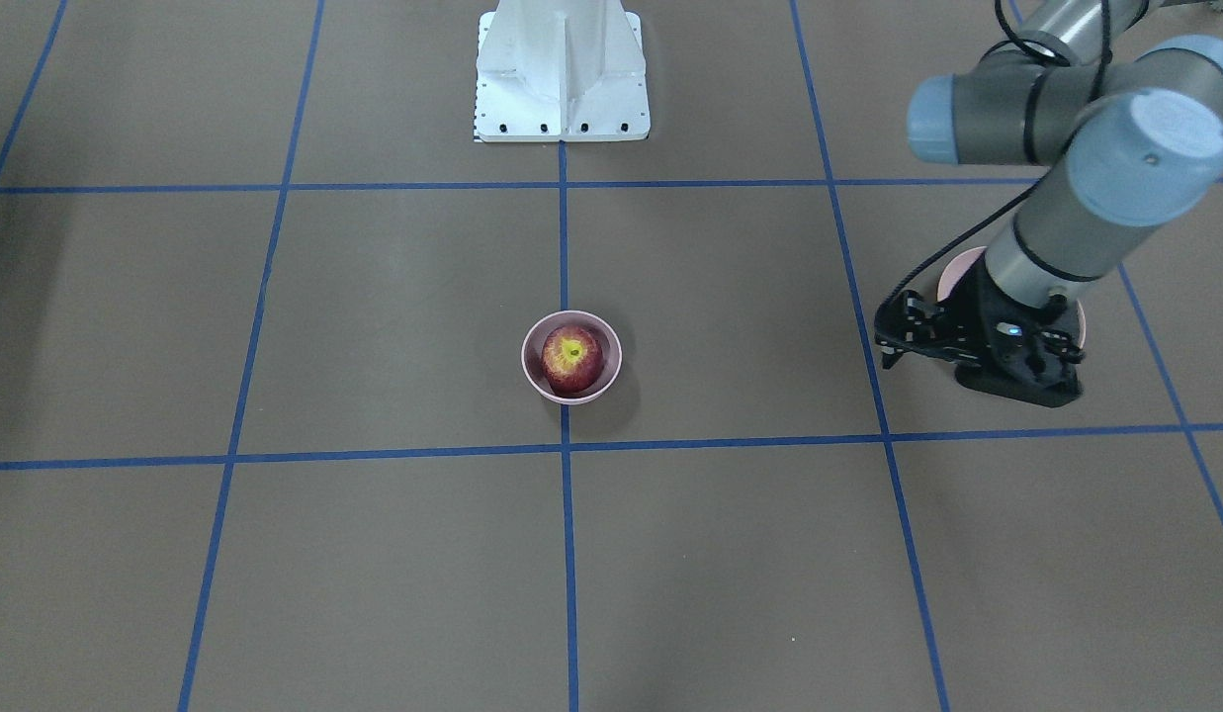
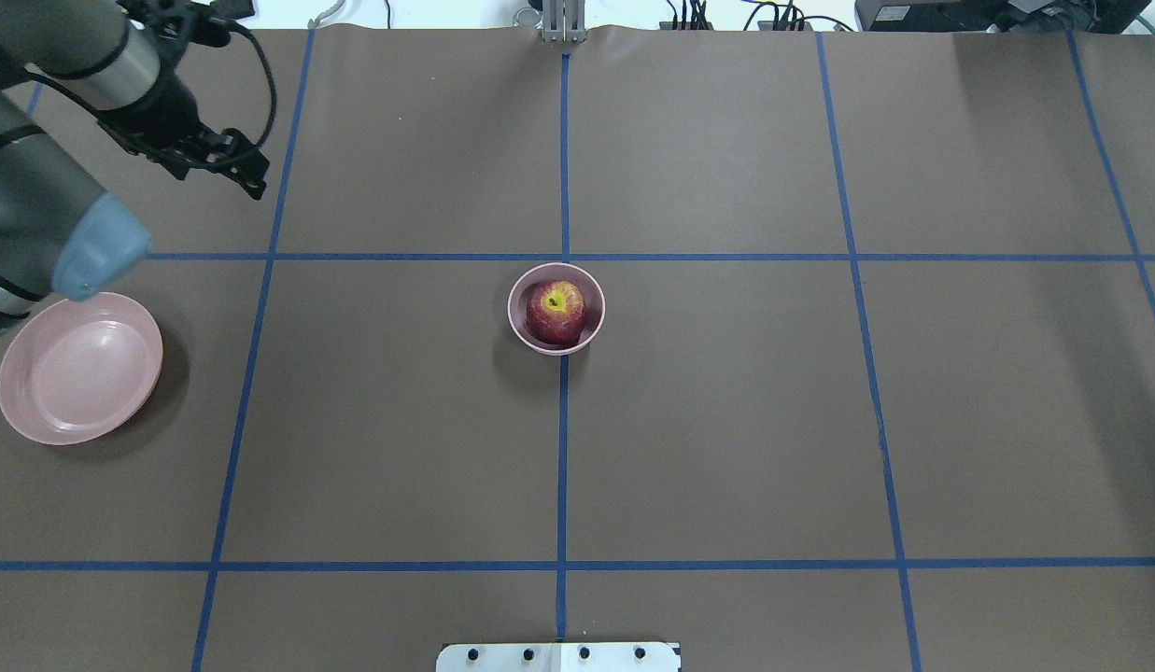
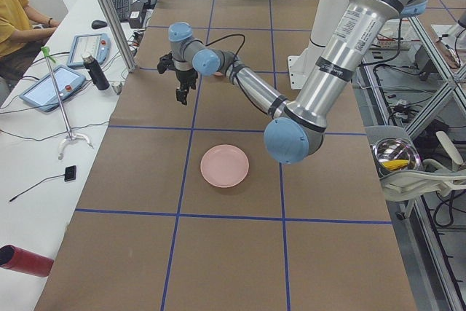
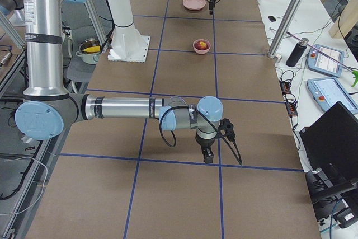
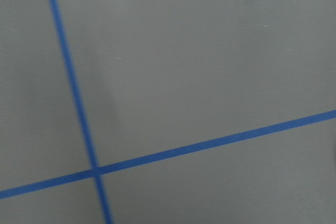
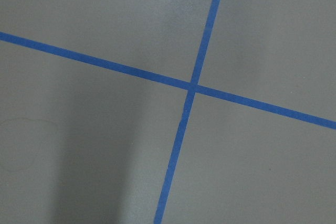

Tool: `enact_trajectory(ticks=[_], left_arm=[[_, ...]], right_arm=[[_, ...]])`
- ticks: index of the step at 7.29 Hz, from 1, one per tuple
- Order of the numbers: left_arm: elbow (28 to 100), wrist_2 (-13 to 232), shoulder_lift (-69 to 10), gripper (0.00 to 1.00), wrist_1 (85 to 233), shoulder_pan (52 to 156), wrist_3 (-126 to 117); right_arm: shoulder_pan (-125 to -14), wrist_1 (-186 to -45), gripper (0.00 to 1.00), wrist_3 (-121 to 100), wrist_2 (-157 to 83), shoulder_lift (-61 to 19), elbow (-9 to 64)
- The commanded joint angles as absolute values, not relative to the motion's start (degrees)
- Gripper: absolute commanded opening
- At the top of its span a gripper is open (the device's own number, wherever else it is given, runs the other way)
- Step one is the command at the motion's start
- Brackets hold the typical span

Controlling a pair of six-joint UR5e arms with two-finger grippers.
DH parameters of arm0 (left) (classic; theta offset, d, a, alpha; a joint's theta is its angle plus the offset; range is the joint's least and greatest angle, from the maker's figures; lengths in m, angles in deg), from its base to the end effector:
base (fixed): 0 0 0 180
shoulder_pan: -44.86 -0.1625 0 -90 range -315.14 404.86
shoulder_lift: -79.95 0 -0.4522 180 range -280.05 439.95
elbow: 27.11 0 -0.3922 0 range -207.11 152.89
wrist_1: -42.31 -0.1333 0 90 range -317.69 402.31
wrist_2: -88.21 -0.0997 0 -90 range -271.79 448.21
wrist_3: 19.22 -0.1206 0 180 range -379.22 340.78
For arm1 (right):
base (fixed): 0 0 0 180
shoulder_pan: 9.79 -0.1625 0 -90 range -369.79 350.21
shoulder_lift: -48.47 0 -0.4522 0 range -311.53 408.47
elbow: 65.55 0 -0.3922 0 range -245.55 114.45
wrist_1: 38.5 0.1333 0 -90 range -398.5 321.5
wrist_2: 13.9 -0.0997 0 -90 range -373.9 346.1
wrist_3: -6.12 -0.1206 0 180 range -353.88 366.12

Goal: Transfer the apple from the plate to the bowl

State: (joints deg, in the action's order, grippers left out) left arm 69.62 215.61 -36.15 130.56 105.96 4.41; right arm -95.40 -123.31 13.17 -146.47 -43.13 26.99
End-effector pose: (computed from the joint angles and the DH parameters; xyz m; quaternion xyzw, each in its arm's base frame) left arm 0.2680 -0.6098 0.3865 0.0909 0.3893 0.1278 0.9077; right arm 0.0142 -0.4907 0.6858 0.0582 -0.3612 -0.1120 0.9239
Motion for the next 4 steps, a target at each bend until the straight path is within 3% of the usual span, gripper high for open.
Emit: enact_trajectory(ticks=[1,4], left_arm=[[69.1,219.2,-28.2,0.98,130.1,115.9,-12.9],[68.5,219.2,-18.5,0.98,128.9,126.7,-29.8]], right_arm=[[-95.4,-123.3,1.00,13.2,-146.6,-43.2,26.8],[-95.4,-123.3,1.00,13.2,-147.0,-43.3,26.9]])
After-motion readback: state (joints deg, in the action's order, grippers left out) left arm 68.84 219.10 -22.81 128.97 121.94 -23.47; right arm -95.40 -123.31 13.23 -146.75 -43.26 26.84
